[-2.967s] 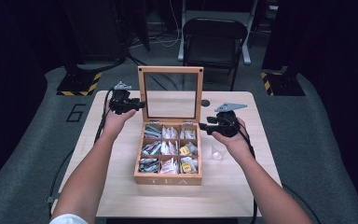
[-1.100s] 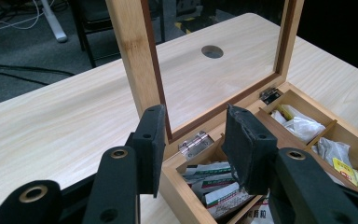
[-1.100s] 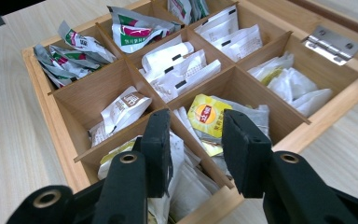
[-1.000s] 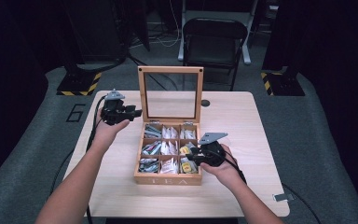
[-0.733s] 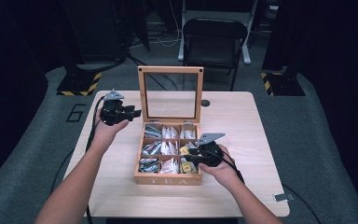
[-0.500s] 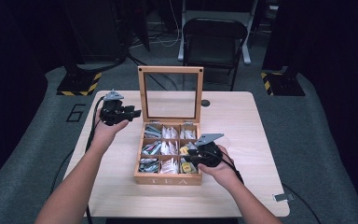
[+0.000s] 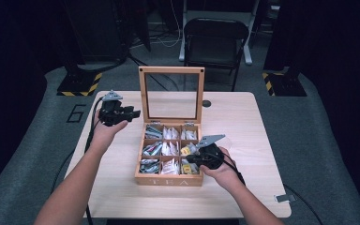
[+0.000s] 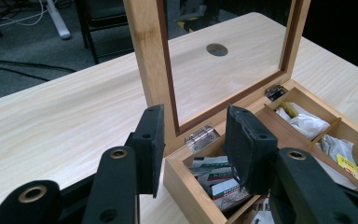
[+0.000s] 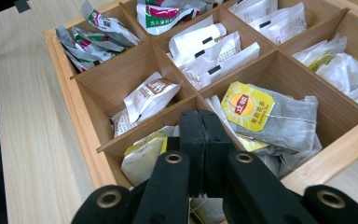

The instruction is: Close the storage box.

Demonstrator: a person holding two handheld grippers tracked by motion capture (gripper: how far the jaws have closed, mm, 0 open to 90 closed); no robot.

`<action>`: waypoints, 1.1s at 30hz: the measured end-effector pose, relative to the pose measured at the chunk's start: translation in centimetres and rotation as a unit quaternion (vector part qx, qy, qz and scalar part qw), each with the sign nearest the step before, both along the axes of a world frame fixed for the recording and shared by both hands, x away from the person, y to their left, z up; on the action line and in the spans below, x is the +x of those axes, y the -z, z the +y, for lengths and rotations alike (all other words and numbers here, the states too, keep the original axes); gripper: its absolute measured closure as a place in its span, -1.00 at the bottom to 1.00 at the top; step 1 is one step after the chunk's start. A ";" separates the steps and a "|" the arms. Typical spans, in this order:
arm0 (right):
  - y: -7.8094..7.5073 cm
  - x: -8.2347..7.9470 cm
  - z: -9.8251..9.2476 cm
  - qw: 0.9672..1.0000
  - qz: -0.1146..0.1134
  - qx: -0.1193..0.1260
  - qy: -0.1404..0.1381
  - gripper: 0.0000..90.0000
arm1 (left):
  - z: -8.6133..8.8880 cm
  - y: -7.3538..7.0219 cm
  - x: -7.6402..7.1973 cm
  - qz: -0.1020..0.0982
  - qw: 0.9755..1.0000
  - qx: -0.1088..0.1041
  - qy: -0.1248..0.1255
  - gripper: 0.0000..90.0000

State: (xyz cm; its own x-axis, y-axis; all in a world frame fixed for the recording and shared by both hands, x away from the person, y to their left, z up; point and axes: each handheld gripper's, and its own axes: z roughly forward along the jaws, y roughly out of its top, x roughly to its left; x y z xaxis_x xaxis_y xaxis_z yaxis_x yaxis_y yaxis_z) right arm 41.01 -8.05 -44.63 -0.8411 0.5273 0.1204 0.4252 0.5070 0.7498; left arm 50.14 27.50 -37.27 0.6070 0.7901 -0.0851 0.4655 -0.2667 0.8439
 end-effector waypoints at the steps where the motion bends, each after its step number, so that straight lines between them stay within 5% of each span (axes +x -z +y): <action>1: -0.1 0.0 -0.1 1.000 -0.003 0.001 0.002 1.00 | 0.0 0.0 0.0 -0.001 1.000 -0.001 -0.001 0.29; 20: -3.7 0.6 -0.9 0.999 0.005 0.017 -0.034 1.00 | 0.3 -0.3 -0.2 0.001 1.000 0.004 0.000 0.29; 33: -6.4 1.7 -2.6 1.000 -0.023 0.018 -0.002 1.00 | 0.5 -0.3 -0.4 -0.002 1.000 0.000 -0.003 0.28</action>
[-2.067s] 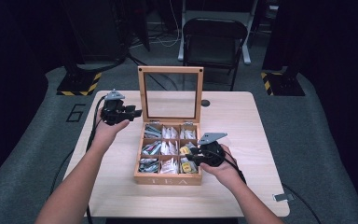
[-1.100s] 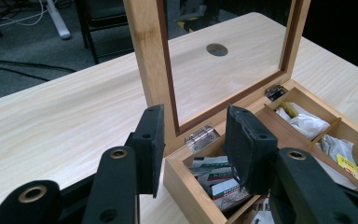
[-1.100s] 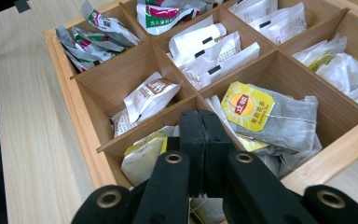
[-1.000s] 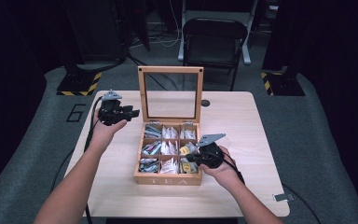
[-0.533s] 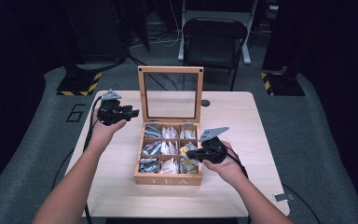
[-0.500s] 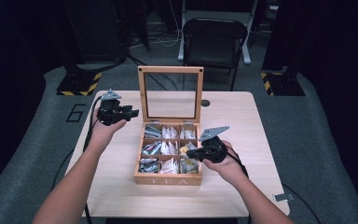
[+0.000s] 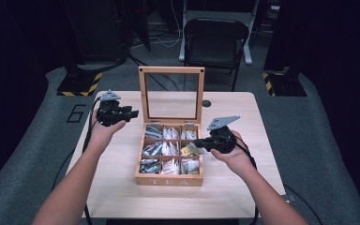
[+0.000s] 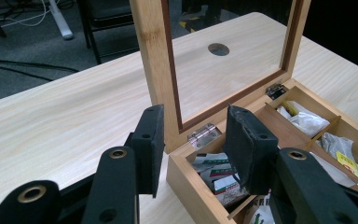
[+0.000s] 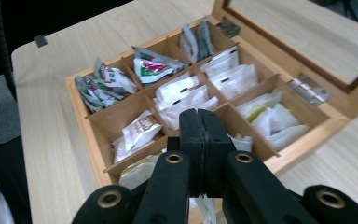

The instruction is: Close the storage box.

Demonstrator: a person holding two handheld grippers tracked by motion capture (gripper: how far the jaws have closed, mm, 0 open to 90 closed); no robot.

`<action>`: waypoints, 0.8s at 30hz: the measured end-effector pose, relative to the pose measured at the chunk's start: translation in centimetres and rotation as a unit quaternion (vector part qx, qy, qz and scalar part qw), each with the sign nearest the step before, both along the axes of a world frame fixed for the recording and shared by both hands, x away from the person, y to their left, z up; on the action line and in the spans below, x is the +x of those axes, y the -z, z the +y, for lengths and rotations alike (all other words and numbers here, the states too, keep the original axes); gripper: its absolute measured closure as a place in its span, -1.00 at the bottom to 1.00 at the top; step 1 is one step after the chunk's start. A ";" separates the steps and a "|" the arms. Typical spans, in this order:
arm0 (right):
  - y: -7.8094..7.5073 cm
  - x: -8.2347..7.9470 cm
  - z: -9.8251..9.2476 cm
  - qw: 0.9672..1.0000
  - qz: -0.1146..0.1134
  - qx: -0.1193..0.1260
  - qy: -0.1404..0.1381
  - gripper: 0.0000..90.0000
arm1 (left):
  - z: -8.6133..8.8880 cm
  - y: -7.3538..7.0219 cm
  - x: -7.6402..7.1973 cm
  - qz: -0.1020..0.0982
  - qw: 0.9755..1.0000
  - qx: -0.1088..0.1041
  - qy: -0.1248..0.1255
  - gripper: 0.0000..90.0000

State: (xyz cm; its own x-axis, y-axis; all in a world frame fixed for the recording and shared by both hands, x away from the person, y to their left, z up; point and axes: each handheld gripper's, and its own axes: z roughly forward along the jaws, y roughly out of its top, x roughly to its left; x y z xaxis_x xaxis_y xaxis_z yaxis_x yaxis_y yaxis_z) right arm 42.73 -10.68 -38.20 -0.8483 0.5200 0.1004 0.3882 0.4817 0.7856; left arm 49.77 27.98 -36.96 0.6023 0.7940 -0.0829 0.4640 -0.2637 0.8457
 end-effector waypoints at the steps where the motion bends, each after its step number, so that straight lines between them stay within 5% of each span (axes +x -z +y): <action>1: -0.2 0.1 -0.2 1.000 0.000 0.000 0.006 1.00 | 0.1 0.0 0.0 0.001 1.000 0.001 0.001 0.28; 24: -0.9 1.7 -4.8 0.997 -0.018 -0.009 0.074 1.00 | 0.5 0.1 -0.1 0.002 1.000 0.003 -0.002 0.28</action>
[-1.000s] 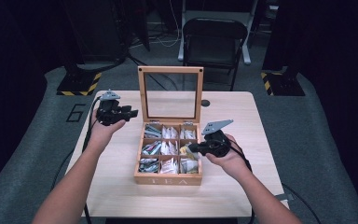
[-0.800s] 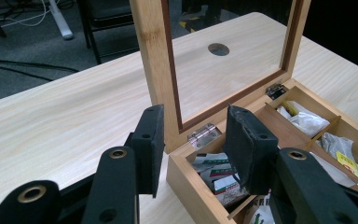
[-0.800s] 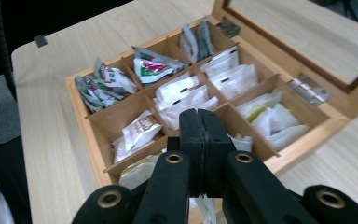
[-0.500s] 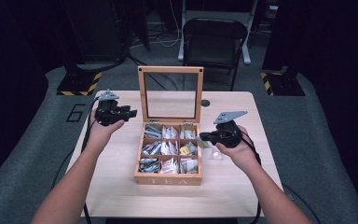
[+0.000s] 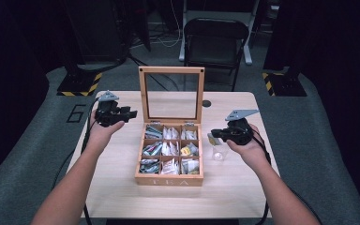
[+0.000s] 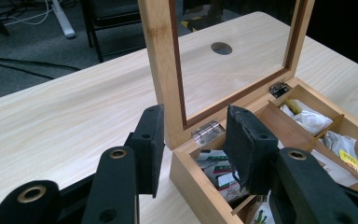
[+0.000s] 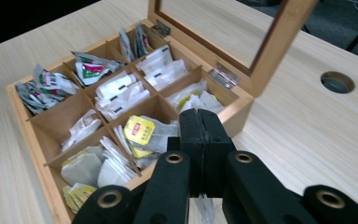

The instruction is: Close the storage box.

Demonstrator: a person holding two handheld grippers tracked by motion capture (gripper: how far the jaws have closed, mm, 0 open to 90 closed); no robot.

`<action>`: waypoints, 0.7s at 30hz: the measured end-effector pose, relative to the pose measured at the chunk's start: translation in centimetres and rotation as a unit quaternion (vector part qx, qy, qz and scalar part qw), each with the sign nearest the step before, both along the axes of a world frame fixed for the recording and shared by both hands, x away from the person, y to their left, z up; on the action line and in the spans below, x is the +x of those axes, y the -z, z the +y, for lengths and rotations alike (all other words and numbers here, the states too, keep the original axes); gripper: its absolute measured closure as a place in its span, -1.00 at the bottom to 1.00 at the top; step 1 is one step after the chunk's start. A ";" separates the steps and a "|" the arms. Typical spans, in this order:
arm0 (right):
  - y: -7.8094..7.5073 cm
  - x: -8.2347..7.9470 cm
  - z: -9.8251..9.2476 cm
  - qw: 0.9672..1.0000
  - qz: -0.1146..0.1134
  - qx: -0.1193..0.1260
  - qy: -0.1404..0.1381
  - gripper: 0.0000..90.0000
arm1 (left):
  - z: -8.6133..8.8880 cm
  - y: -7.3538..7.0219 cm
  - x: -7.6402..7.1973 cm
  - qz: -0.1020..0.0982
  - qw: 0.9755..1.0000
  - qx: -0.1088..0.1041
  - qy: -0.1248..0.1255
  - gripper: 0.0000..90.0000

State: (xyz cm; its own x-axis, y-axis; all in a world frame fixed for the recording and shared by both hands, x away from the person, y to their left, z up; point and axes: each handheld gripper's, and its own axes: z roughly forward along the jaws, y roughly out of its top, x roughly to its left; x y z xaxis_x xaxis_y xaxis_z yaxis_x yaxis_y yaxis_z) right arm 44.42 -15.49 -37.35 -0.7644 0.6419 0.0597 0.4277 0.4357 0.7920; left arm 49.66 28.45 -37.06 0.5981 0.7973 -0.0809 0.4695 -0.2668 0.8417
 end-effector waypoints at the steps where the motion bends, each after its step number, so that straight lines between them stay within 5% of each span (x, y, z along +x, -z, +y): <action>1: 0.1 0.0 -0.3 1.000 0.002 -0.001 0.004 1.00 | 0.0 0.1 0.0 0.000 1.000 -0.001 0.000 0.28; 21: 2.5 1.1 -1.8 0.999 0.018 -0.018 0.044 1.00 | 0.2 0.3 0.1 0.002 1.000 0.000 -0.003 0.28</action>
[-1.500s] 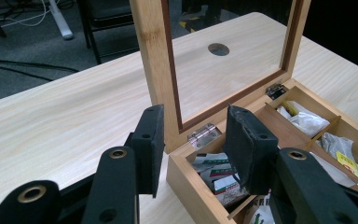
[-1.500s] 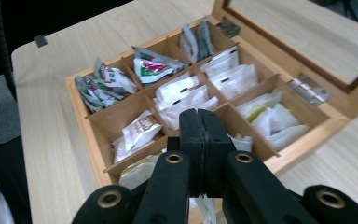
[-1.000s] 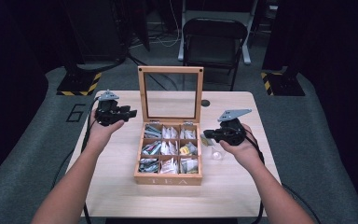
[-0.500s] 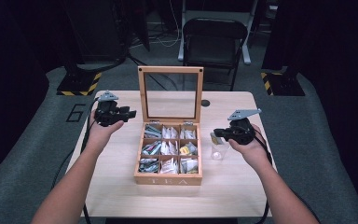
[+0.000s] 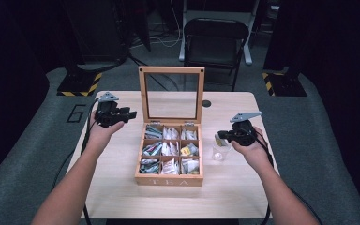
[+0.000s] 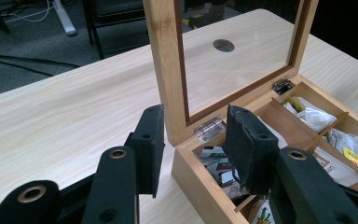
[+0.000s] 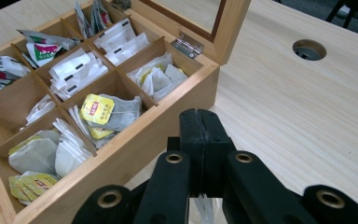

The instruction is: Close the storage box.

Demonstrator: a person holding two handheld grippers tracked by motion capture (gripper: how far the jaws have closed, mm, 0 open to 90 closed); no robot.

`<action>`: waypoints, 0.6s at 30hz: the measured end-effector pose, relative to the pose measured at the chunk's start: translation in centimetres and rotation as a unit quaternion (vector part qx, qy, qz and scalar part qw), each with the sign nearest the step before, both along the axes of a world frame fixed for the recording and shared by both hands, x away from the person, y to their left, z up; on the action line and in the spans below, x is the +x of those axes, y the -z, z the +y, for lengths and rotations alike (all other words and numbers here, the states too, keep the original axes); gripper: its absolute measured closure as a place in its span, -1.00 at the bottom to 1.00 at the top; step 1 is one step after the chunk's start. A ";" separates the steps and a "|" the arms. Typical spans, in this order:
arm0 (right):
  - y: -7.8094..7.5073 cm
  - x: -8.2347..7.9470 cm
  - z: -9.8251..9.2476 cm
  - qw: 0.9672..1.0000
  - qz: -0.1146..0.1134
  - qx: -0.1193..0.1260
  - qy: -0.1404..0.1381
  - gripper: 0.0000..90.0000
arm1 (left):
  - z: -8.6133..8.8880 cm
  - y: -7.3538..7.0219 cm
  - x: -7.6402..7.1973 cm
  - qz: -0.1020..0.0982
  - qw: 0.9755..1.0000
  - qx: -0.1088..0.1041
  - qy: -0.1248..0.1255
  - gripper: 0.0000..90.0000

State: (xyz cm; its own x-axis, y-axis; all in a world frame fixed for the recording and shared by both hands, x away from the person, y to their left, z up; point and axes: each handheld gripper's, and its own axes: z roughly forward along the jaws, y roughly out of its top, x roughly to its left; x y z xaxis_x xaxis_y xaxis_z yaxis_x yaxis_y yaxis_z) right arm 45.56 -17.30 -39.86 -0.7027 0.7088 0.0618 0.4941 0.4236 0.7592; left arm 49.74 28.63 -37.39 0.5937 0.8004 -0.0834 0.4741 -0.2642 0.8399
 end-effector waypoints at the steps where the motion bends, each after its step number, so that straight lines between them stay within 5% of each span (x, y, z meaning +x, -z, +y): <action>1: 0.1 0.0 0.0 1.000 0.000 -0.002 0.001 1.00 | 0.0 0.0 0.0 0.000 1.000 0.000 -0.001 0.28; 18: 1.7 0.2 -0.1 1.000 0.018 -0.010 0.007 0.91 | 0.3 0.1 -0.1 0.002 1.000 -0.002 -0.004 0.28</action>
